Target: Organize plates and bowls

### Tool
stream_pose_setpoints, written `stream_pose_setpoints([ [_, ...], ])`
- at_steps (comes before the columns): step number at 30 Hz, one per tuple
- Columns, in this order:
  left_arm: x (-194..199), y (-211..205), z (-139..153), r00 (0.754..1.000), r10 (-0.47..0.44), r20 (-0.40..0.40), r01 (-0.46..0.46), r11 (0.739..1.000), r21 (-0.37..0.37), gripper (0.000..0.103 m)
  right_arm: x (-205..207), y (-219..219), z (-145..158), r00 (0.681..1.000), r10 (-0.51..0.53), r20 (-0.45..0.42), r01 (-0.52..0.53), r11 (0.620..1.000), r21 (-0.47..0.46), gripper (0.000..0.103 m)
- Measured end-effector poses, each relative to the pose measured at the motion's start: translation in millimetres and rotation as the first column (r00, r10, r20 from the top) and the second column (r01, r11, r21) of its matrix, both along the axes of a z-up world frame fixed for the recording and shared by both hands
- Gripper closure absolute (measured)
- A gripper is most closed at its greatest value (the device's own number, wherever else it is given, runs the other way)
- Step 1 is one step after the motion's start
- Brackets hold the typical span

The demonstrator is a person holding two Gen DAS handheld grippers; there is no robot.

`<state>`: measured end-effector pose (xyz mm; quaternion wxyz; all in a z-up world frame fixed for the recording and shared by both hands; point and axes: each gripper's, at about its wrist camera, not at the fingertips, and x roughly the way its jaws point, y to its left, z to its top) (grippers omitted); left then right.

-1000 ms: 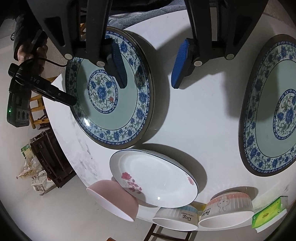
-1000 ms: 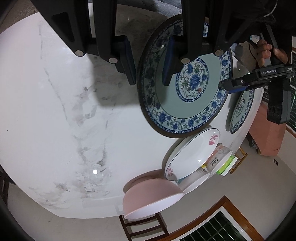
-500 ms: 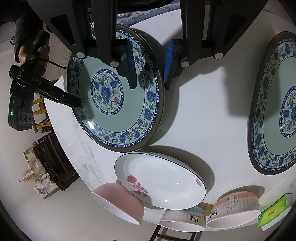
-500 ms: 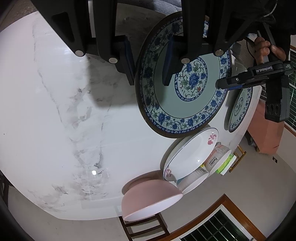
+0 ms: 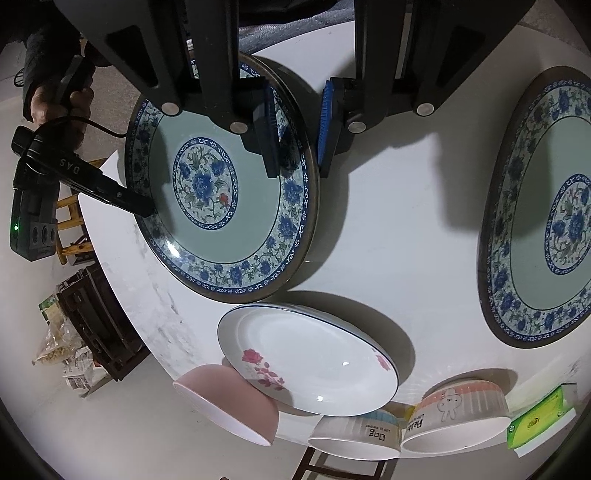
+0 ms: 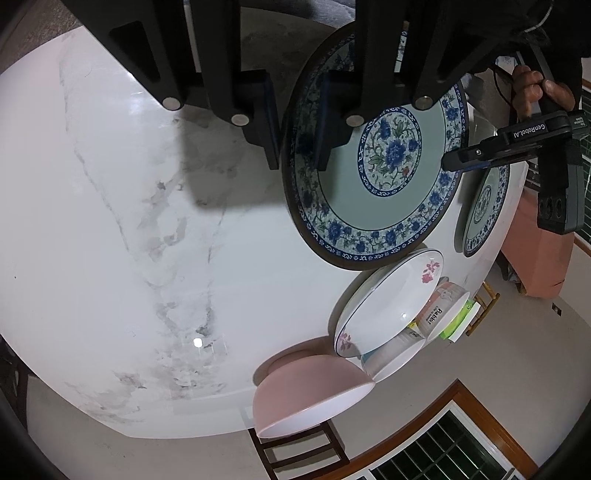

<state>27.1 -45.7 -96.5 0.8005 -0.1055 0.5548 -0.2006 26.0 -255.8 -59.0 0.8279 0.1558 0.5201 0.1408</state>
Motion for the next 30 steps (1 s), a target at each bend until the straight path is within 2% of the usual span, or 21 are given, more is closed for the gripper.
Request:
stream_pose_setpoints([
  [9,-7,12,2,1.000,0.017,-0.012,-0.017,1.000,0.009,0.087,-2,13,4,1.000,0.016,-0.001,-0.016,1.000,-0.003,0.085],
  [18,-12,28,12,0.999,0.043,0.019,-0.044,0.999,0.021,0.088,0,32,13,0.999,0.039,0.022,-0.040,0.999,0.005,0.085],
  [30,-14,65,28,0.991,0.124,0.044,-0.125,0.992,0.013,0.088,15,68,29,0.994,0.091,0.055,-0.091,0.996,0.004,0.085],
])
